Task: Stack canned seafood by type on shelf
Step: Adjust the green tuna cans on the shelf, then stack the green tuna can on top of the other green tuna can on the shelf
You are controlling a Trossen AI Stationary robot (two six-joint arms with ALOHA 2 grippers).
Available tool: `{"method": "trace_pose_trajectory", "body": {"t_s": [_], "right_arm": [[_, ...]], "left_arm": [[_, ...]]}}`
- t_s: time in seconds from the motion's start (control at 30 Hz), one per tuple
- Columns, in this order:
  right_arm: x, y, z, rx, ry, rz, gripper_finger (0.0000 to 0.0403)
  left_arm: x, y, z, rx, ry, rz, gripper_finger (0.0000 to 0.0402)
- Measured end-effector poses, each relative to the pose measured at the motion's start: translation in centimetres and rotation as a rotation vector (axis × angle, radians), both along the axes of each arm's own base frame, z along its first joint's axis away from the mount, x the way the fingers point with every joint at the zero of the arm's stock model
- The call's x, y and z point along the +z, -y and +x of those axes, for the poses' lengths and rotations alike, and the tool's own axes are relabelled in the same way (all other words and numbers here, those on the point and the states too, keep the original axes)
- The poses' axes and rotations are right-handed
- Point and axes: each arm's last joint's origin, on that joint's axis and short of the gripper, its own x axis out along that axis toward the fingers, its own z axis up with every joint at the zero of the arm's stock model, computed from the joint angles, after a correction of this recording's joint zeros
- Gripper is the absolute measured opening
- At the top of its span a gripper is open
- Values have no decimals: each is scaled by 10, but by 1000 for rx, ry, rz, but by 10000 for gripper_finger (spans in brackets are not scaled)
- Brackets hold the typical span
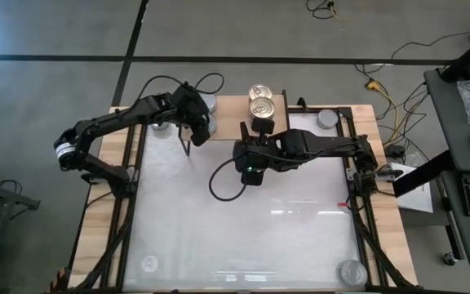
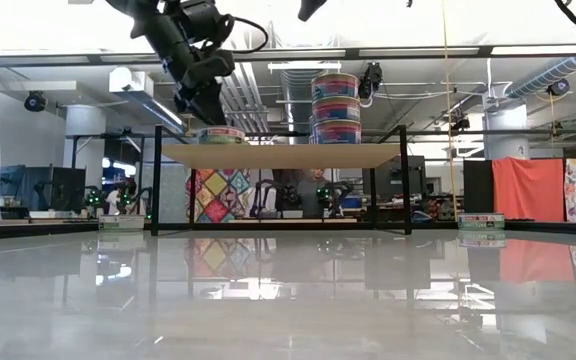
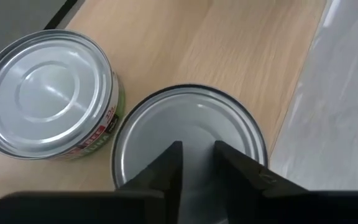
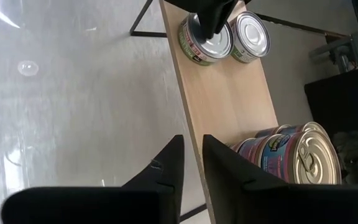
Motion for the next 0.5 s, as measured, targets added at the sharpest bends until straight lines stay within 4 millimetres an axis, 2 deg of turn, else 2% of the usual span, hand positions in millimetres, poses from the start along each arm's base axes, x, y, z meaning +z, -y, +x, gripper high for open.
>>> {"method": "trace_pose_trajectory", "body": {"t_s": [0.13, 0.27, 0.4, 0.5], "right_arm": [[0, 0, 0, -6, 2, 1, 81], [-1, 0, 0, -17, 2, -2, 104], [-4, 0, 0, -21, -11, -2, 123], [-7, 0, 1, -28, -17, 1, 134]], "left_arm": [[10, 3, -5, -8, 36, 25, 115], [39, 11, -17, -21, 101, 79, 149], [70, 23, -37, -21, 151, 112, 169], [75, 34, -55, 9, 107, 67, 170]]}}
